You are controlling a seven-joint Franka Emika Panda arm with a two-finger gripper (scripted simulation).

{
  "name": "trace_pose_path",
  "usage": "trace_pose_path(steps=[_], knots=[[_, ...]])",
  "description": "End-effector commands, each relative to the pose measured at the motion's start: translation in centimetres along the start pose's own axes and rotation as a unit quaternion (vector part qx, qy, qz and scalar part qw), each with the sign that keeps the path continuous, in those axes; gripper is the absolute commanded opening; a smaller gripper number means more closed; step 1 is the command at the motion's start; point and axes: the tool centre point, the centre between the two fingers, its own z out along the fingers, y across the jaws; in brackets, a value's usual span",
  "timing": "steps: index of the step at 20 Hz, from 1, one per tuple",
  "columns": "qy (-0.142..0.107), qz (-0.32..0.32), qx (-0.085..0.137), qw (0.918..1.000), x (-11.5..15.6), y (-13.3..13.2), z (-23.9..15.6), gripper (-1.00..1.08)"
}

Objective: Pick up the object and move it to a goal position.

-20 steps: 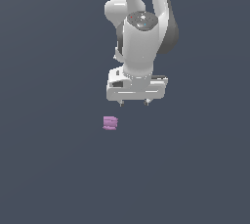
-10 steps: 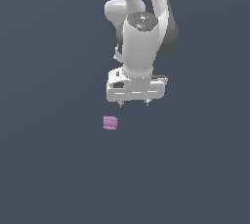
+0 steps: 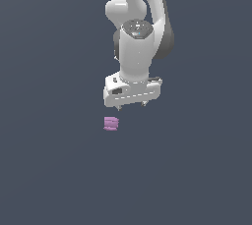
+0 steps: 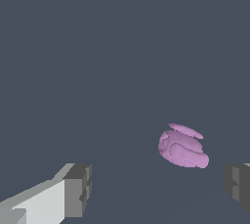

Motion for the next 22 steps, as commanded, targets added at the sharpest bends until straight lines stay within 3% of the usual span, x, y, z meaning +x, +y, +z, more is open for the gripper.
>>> trace_pose_path(steps=[1,11,22], knots=[[-0.002,-0.028,-0.001,0.9996,-0.2,0.5,0.5,1.0],[-0.009,-0.151,0.0,0.9886,-0.9,2.5,2.9,1.0],[-0.014,-0.283,0.004,0.959,-1.8,4.5,5.4,1.0]])
